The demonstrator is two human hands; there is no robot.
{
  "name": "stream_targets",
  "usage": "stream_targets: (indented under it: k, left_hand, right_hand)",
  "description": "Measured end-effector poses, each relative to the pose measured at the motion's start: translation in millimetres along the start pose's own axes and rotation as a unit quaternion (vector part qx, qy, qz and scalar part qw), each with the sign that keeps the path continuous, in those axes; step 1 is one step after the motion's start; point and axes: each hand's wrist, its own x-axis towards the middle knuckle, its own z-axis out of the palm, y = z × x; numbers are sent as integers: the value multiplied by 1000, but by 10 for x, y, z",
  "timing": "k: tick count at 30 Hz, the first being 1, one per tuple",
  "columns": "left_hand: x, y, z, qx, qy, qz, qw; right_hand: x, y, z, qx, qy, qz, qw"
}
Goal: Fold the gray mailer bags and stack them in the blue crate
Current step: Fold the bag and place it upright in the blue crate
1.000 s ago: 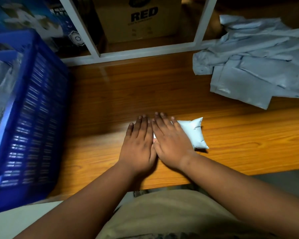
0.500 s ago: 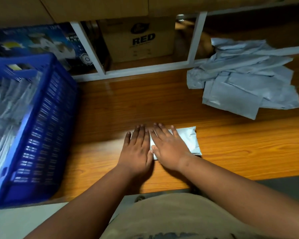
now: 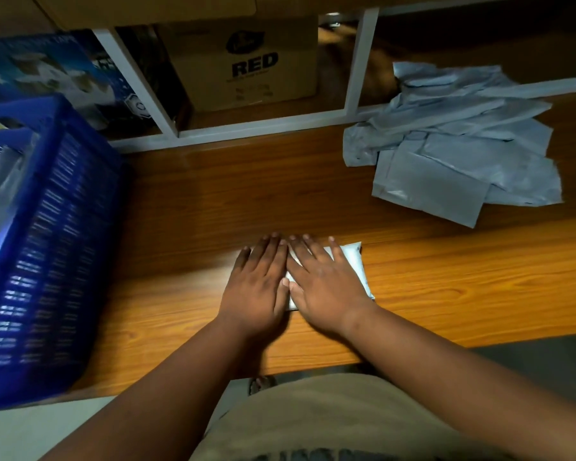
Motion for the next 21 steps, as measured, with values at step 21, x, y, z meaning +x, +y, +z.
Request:
stream_targets:
  k: [21]
  left_hand:
    - [46,41,31,36,-16,-27,999]
  right_hand:
    - [39,113,24,41,-35,1,999]
